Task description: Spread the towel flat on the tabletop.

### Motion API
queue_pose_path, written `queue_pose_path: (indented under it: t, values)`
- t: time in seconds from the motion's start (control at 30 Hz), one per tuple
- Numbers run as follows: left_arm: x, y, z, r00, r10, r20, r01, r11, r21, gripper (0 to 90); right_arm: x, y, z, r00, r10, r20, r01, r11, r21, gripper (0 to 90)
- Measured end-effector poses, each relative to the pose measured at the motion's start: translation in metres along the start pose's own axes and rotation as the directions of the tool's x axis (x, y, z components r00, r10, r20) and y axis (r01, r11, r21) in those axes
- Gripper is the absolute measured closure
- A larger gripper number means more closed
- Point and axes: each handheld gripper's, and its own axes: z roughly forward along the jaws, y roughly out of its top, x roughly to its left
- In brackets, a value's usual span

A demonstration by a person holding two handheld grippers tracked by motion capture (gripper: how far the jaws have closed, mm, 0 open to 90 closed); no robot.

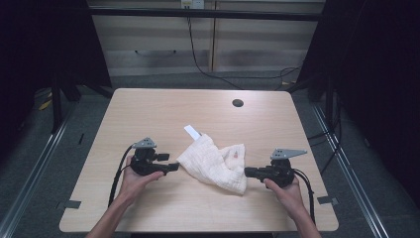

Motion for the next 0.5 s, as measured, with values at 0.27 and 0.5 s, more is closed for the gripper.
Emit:
queue_pose_path:
  t: [0.27, 0.5]
  values:
    - [0.011, 0.011, 0.029, 0.9999, 0.001, -0.016, -0.001, 0.9990, 0.045, 43.3, -0.004, -0.001, 0.000, 0.9999, 0.010, 0.003, -0.010, 1.000, -0.003, 86.5]
    - [0.002, 0.008, 0.042, 0.9978, 0.062, -0.021, -0.060, 0.9947, 0.083, 79.8, -0.006, -0.001, -0.001, 0.9999, 0.007, 0.011, -0.007, 1.000, 0.000, 86.5]
